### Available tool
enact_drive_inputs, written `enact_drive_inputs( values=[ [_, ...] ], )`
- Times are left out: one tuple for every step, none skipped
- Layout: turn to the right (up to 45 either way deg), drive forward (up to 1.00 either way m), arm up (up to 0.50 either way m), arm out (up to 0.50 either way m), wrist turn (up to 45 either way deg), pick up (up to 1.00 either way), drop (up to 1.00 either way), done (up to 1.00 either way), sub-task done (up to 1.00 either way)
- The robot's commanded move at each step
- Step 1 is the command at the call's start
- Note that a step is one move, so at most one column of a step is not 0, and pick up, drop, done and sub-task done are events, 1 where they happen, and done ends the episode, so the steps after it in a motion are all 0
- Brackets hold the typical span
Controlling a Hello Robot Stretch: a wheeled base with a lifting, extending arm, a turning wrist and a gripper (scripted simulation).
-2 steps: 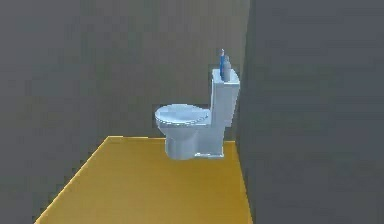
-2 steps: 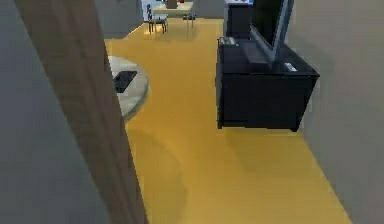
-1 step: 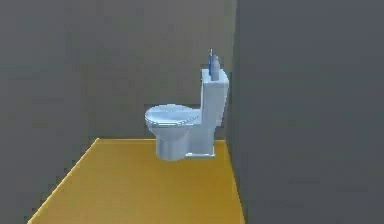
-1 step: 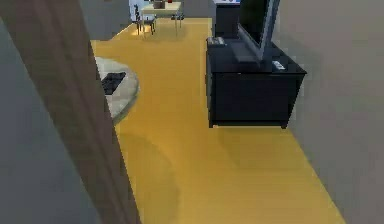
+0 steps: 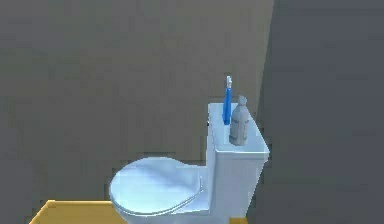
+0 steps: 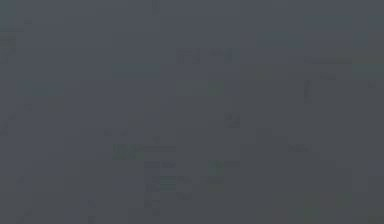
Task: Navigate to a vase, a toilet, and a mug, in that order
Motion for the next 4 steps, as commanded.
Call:
enact_drive_inputs(
  values=[
    [0.0, 0.2, 0.0, 0.0, 0.0, 0.0, 0.0, 0.0, 0.0],
    [-15.0, 0.0, 0.0, 0.0, 0.0, 0.0, 0.0, 0.0, 0.0],
    [0.0, 0.0, 0.0, 0.0, 0.0, 0.0, 0.0, 0.0, 1.0],
    [-45.0, 0.0, 0.0, 0.0, 0.0, 0.0, 0.0, 0.0, 0.0]
  ],
)
